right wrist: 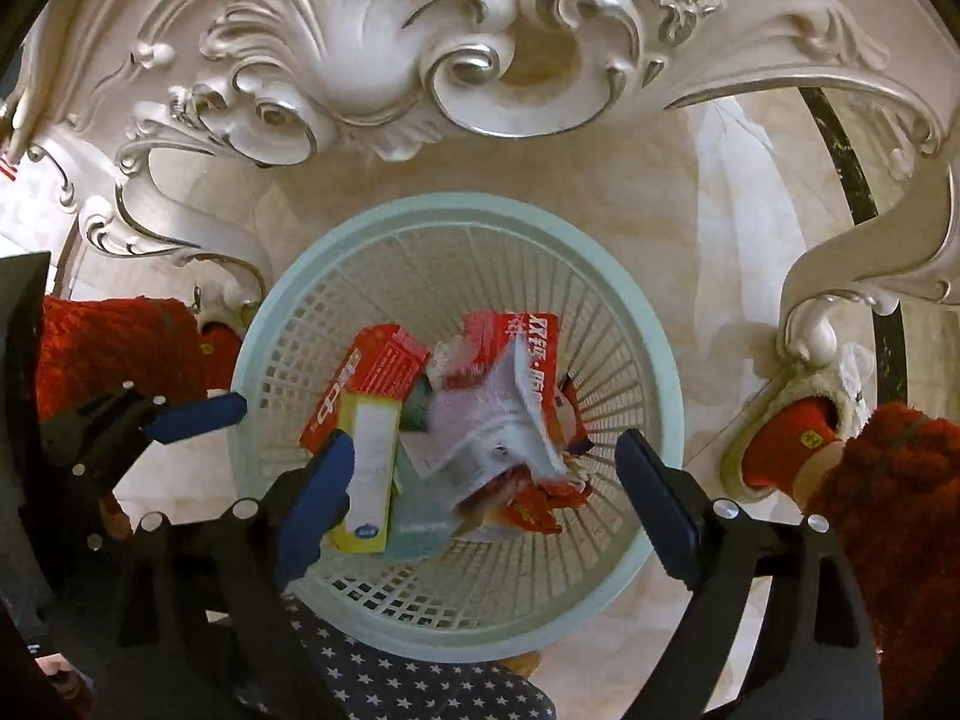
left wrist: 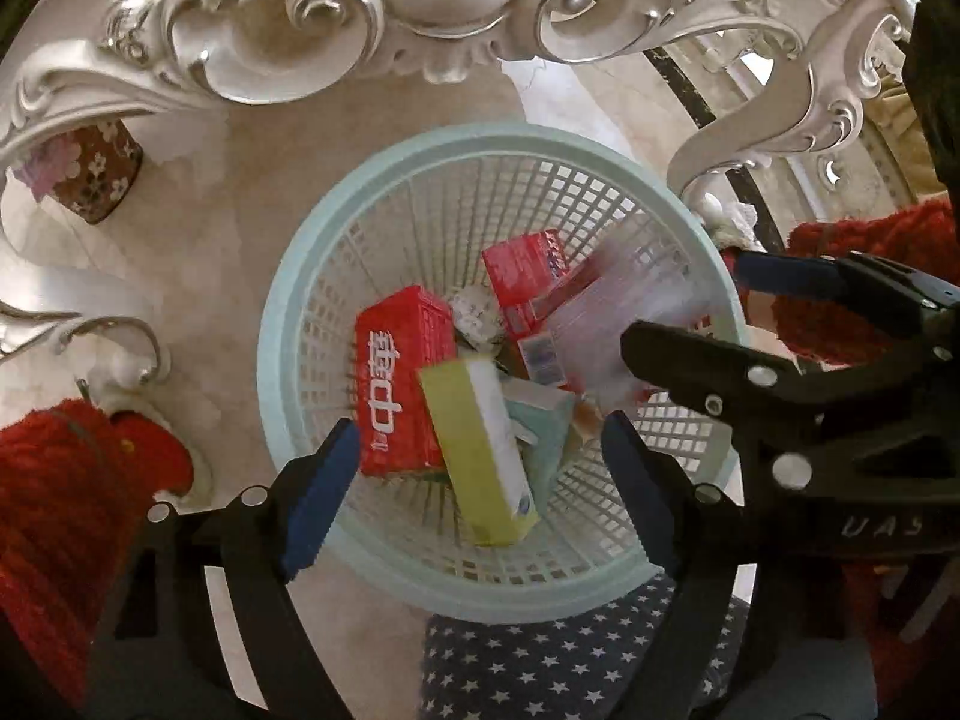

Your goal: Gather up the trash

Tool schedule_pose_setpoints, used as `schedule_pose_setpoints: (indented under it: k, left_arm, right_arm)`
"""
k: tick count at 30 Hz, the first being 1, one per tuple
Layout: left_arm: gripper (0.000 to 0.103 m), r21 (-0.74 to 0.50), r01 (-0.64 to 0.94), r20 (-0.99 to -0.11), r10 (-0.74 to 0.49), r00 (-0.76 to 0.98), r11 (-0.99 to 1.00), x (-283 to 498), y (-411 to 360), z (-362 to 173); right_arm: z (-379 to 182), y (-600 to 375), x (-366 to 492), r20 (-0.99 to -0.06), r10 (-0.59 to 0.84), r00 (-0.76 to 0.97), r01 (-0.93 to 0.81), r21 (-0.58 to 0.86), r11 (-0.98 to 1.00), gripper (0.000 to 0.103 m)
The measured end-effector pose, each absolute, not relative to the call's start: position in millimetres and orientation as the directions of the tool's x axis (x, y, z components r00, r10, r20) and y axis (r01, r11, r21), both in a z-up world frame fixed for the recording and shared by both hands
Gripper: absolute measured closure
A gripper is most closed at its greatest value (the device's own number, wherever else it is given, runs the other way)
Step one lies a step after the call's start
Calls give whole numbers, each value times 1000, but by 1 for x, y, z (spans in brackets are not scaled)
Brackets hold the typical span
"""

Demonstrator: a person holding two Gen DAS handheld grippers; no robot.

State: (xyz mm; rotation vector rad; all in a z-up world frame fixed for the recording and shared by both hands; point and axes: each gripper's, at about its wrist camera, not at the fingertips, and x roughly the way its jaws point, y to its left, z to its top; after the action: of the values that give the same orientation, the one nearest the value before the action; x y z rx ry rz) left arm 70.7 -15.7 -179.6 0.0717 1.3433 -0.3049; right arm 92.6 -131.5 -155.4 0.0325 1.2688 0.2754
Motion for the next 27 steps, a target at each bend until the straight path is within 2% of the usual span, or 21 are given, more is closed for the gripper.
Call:
schedule_pose_setpoints:
  k: [11,18,23,27]
  left_arm:
    - [23,-98,207,-941,-158,299,973,59,-14,-148]
    - [23,-44,165,-901,-111,420,985,48,-10,-107]
    - [23,-59,164,-873,-130,471,985,38,-11,-84]
    - [23,-50,130,-855,-110,507,990,31,-5,-70]
  right_arm:
    - [-139,-159,90,-914,198,354,-74,184,980,10]
    - [-105,-151,67,-879,203,432,-100,177,979,9]
    - [-77,-157,50,-857,125,500,-47,118,992,9]
    - [-66,-165,41,-834,113,540,-13,127,992,9]
